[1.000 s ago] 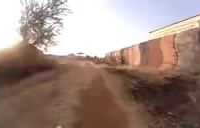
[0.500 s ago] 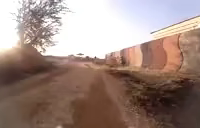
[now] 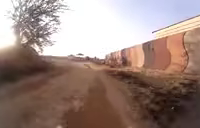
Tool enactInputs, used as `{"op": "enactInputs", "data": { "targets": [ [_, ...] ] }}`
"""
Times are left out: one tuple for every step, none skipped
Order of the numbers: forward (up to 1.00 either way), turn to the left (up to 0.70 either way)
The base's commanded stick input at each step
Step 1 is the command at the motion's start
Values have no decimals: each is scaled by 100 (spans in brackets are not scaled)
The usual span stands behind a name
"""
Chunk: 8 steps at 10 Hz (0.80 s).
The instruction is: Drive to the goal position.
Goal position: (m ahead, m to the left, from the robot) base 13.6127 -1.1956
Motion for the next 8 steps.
{"op": "enactInputs", "data": {
  "targets": [
    [70,0],
    [70,0],
    [70,0],
    [70,0],
    [70,0],
    [70,0],
    [70,0],
    [70,0]
  ]
}}
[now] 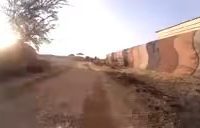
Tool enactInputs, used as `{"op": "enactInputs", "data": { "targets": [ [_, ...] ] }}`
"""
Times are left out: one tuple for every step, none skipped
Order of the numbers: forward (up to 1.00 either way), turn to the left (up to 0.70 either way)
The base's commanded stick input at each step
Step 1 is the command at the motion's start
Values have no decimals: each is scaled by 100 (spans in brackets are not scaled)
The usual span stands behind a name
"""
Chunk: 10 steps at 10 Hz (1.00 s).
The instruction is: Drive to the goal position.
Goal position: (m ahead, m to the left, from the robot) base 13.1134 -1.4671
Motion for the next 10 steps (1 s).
{"op": "enactInputs", "data": {
  "targets": [
    [70,0],
    [70,0],
    [70,0],
    [70,0],
    [70,0],
    [70,0],
    [70,0],
    [70,0],
    [70,0],
    [70,0]
  ]
}}
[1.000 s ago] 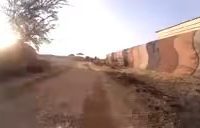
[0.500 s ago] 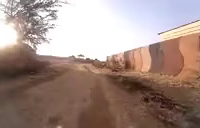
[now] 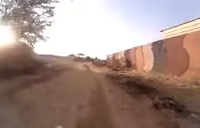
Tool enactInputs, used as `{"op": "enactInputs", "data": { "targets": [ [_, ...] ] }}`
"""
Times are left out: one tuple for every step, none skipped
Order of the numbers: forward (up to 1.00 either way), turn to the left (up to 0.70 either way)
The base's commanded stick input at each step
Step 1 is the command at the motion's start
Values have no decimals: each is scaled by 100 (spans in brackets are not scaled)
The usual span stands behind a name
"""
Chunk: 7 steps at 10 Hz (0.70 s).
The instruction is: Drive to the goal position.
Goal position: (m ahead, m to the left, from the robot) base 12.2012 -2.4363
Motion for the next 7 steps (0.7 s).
{"op": "enactInputs", "data": {
  "targets": [
    [70,0],
    [70,0],
    [70,0],
    [70,0],
    [70,0],
    [70,0],
    [70,0]
  ]
}}
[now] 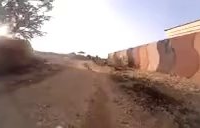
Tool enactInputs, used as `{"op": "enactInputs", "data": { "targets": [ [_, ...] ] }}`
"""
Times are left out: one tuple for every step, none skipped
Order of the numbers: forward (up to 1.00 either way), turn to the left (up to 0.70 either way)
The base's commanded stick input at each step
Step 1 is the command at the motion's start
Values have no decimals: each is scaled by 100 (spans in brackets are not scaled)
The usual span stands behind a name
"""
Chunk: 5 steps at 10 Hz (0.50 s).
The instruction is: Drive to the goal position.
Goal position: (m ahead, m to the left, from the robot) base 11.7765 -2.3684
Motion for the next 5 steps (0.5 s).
{"op": "enactInputs", "data": {
  "targets": [
    [70,0],
    [70,0],
    [70,0],
    [70,0],
    [70,0]
  ]
}}
